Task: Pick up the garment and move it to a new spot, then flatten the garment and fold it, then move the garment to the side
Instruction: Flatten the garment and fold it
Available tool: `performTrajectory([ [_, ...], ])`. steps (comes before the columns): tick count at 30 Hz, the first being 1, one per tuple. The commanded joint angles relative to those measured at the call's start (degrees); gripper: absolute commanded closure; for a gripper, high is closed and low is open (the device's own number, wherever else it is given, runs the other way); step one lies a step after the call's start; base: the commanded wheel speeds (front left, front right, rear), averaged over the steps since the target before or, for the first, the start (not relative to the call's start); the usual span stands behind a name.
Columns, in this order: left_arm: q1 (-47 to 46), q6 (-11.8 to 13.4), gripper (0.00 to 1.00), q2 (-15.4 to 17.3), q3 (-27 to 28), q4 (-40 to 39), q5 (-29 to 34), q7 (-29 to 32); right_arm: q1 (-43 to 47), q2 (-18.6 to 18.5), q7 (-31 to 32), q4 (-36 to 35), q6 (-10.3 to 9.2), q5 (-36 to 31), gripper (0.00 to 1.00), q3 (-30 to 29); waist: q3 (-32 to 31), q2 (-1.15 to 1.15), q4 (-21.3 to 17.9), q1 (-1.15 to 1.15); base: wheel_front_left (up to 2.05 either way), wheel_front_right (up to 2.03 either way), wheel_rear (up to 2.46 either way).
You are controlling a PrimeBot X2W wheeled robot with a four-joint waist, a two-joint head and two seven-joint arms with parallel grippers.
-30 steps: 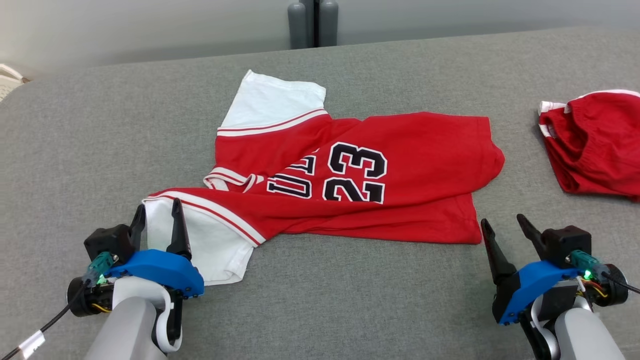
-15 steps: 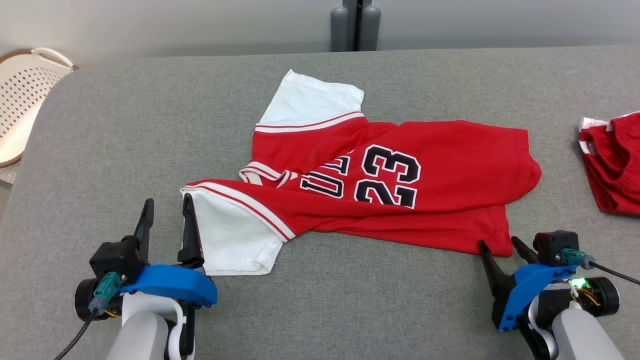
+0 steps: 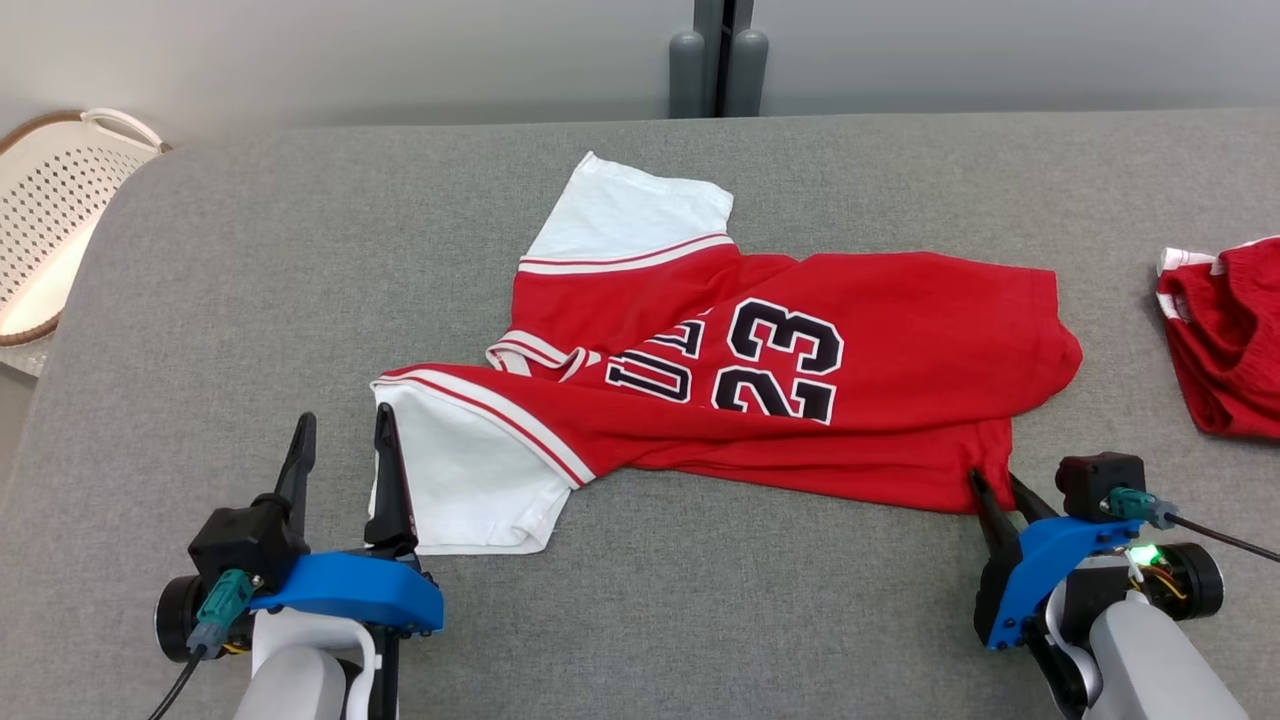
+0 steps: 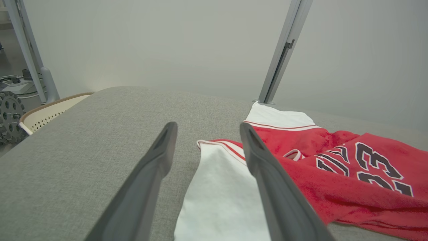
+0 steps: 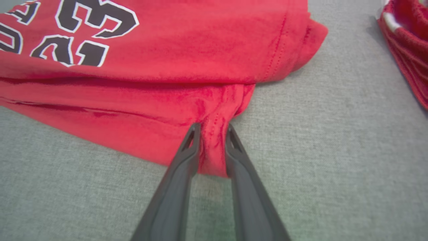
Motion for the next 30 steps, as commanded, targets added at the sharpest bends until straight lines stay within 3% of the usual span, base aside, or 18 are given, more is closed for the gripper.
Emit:
performTrajectory([
  [1,0.5,-0.2,0.00,-0.2,0.1,-0.3,0.5,-0.3,-0.7,-0.1,-0.5,0.4,0.01,-0.1,0.67,0.2,-0.1,0.00,-0.1,0.00,0.00,0.00,0.00],
  [2,0.6,-0.3,0.00,-0.2,0.0,-0.3,0.5,-0.3,-0.8,-0.1,-0.9,0.6,0.01,-0.2,0.66,0.2,-0.2,0.00,-0.2,0.00,0.00,0.00,0.00],
  [4,0.7,-0.3,0.00,-0.3,0.1,-0.2,0.6,-0.3,-0.8,-0.3,-1.8,1.0,0.01,-1.1,0.55,0.0,-0.3,0.00,-0.5,0.00,0.00,0.00,0.00],
  [5,0.8,-0.3,0.00,-0.3,0.1,-0.2,0.6,-0.3,-0.9,-0.1,-2.0,1.2,0.01,-1.3,0.45,-0.1,-0.4,0.00,-0.6,0.00,0.00,0.00,0.00],
  [6,0.9,-0.4,0.00,-0.3,0.2,-0.2,0.6,-0.3,-1.0,0.2,-2.3,1.4,0.01,-1.4,0.25,-0.1,-0.4,0.00,-0.8,0.00,0.00,0.00,0.00],
  [8,1.1,-0.4,0.00,-0.4,0.2,-0.2,0.8,-0.3,-1.2,0.5,-2.6,1.7,0.01,-1.5,0.11,-0.1,-0.5,0.00,-1.0,0.00,0.00,0.00,0.00],
  [11,1.1,-0.6,0.00,-0.4,0.1,-0.1,1.0,-0.3,-1.7,0.9,-2.7,2.2,0.01,-1.7,0.09,0.1,-0.5,0.00,-1.1,0.00,0.00,0.00,0.00],
  [12,1.2,-0.6,0.00,-0.5,0.1,0.0,1.0,-0.3,-1.7,1.1,-2.7,2.3,0.01,-1.6,0.10,0.3,-0.5,0.00,-1.0,0.00,0.00,0.00,0.00],
  [15,1.0,-0.8,0.00,-0.5,-0.1,0.1,1.1,-0.3,-2.2,1.1,-3.0,2.6,0.01,-1.8,0.26,1.0,-0.3,0.00,-0.9,0.00,0.00,0.00,0.00],
  [17,1.0,-0.8,0.00,-0.5,0.0,0.2,1.1,-0.3,-2.4,1.3,-3.2,2.4,0.01,-1.7,0.30,1.3,-0.3,0.00,-0.8,0.00,0.00,0.00,0.00],
  [20,1.1,-0.7,0.00,-0.5,0.2,0.3,1.2,-0.3,-2.5,1.4,-3.2,2.4,0.01,-1.2,0.48,1.6,-0.2,0.00,-0.9,0.00,0.00,0.00,0.00],
  [27,0.9,-0.8,0.00,-0.6,0.2,0.1,1.4,-0.3,-3.0,0.8,-2.8,2.7,0.01,-1.2,0.67,1.8,0.2,0.00,-1.1,0.00,0.00,0.00,0.00],
  [28,0.9,-0.7,0.00,-0.7,0.2,0.1,1.5,-0.3,-3.1,0.7,-2.7,3.0,0.01,-1.2,0.75,1.6,0.3,0.00,-1.2,0.00,0.00,0.00,0.00],
  [30,0.8,-0.7,0.00,-0.6,0.3,0.0,1.5,-0.3,-3.5,0.5,-2.9,3.5,0.01,-1.1,1.00,1.3,0.4,0.00,-1.3,0.00,0.00,0.00,0.00],
])
